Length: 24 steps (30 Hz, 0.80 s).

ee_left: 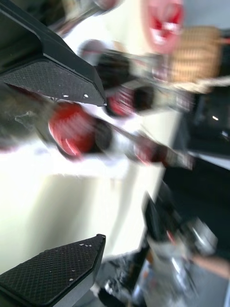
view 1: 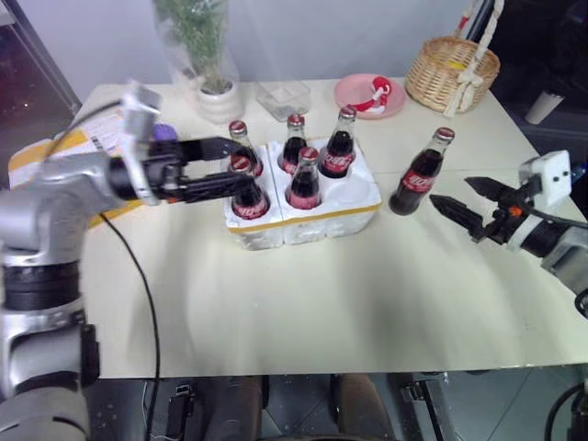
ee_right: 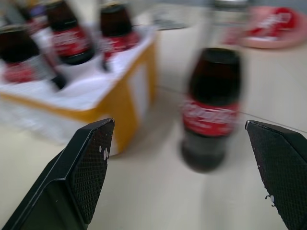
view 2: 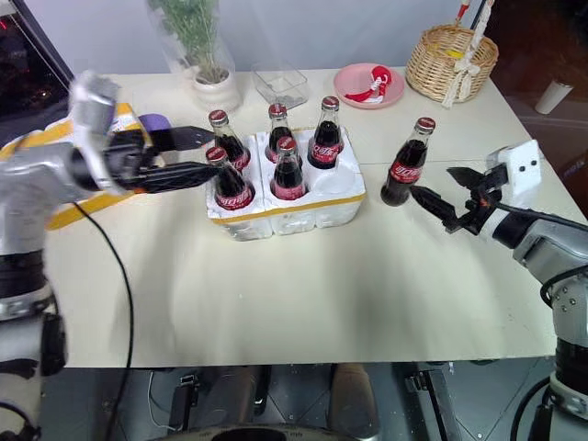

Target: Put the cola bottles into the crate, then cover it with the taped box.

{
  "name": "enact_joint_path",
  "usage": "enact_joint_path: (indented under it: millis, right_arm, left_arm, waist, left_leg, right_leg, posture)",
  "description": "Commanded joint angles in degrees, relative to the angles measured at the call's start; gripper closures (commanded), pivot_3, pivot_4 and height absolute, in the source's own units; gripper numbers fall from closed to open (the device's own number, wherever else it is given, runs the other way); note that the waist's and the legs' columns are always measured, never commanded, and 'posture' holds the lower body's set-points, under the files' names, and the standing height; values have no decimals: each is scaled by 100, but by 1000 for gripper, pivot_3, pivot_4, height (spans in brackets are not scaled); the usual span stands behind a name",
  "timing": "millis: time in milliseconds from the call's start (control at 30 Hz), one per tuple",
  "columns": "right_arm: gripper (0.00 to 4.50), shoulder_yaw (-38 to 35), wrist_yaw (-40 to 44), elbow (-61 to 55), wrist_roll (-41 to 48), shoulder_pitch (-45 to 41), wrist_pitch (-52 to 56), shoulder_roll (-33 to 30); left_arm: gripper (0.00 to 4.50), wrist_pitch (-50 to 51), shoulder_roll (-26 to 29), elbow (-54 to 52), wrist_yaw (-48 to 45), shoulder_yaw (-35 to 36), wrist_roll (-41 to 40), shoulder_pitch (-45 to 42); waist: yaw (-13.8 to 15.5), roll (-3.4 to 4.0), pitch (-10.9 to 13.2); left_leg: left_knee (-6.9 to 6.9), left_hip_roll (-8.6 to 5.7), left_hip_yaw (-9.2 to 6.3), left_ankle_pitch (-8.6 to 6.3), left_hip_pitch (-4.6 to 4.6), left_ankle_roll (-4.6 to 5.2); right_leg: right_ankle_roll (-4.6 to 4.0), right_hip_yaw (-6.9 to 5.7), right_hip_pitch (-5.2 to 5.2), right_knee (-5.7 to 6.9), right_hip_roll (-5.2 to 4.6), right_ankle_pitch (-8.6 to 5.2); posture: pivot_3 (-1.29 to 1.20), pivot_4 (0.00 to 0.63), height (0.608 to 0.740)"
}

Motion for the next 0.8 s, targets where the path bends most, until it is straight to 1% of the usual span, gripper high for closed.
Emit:
enact_joint_path:
  millis: [33, 133, 267, 500, 633, 800]
  right_arm:
    - [0, 37, -303, 189, -238, -306, -231, 143]
    - [0, 200, -356, 467, -362, -552, -306, 285]
    - [0, 618, -335, 1065, -695, -950, -491, 461]
    - [0, 983, -197, 2005, -1086, -1512, -837, 653]
    - [0, 1159, -81, 2509, -1264, -1784, -1099, 793]
    - [0, 1338, 95, 3192, -1442, -2185, -1408, 1051]
  left_arm:
    - [23, 309, 581, -590, -132, 502, -395, 475]
    - [23, 169, 834, -861, -117, 571, -366, 906]
    - [23, -167, 779, -1053, 137, 485, -121, 1302]
    - [23, -359, 589, -1271, 470, 370, -182, 1332]
    - [23, -269, 539, -1359, 535, 316, -412, 1222]
    - [23, -348, 478, -1412, 538, 25, -415, 1050]
  waist:
    - [-4, 1, 0]
    - [10, 1, 0]
    - [40, 1, 0]
    - [18, 1, 0]
    - [1, 1, 0]
    - [0, 1, 0]
  left_leg:
    - [-1, 2, 0, 0, 2, 0]
    - [-1, 2, 2, 0, 1, 0]
    - [2, 1, 2, 0, 0, 0]
    - [-3, 1, 2, 0, -1, 0]
    - [-3, 1, 2, 0, 0, 0]
    - [-4, 1, 2, 0, 0, 0]
  right_leg:
    - [-1, 1, 0, 1, 1, 0]
    - [-2, 2, 1, 0, 1, 0]
    - [-2, 2, 4, -5, 1, 0]
    - [-3, 2, 0, -5, 2, 0]
    - [-2, 2, 0, -5, 3, 0]
    - [-2, 2, 0, -4, 3, 0]
  posture:
    - [0, 150, 737]
    - [0, 150, 737]
    - [0, 150, 737]
    - [0, 150, 737]
    - [0, 150, 737]
    - [0, 150, 737]
